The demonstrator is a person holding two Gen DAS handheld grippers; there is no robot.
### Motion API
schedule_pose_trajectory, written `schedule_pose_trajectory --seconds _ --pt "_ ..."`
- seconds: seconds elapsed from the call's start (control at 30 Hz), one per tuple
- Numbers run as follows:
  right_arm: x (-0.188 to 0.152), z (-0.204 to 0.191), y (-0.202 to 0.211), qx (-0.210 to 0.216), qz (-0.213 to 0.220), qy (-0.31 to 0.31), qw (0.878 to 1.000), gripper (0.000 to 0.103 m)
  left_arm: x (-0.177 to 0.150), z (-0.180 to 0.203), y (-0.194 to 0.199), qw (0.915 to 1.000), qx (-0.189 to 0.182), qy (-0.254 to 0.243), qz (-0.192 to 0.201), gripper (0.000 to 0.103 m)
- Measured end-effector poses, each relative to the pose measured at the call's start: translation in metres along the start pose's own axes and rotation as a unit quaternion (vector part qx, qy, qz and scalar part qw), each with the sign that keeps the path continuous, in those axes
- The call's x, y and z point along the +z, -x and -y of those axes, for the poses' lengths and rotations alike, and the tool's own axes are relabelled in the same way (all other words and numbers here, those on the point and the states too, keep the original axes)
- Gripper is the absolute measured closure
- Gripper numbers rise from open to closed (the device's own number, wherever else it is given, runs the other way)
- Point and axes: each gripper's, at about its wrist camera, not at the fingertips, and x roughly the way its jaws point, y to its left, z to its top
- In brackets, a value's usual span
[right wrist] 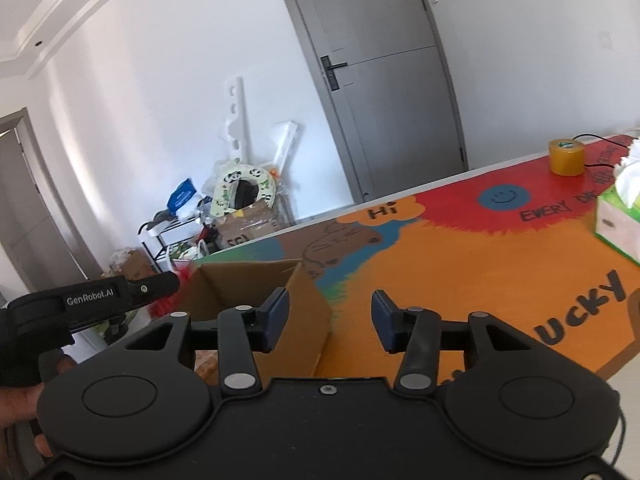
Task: Organize snacks
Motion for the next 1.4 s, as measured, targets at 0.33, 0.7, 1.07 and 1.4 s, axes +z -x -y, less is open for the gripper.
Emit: schedule_pose_trajectory --seconds 0.33,0.7,1.07,1.4 --pt "-0.003 0.002 -0.001 0.008 -0.011 -0.001 1.0 0.054 -0.008 -0.006 0.007 0.9996 0.026 0.005 -0.012 0.063" --pt "-0.004 0.0 0.013 0.014 -0.013 0.004 1.0 0.041 -0.011 0.001 0.026 0.9992 0.033 -0.01 -0.017 0.031" --pt "-0.007 0.009 0.043 0.019 -0.012 -0.007 1.0 0.008 -0.022 0.018 0.046 0.9984 0.032 -0.031 -0.036 0.009" --pt "-0.015 0.021 0.077 0.008 -0.016 -0.022 1.0 0.0 -0.031 0.031 0.068 0.9976 0.023 -0.041 -0.05 0.003"
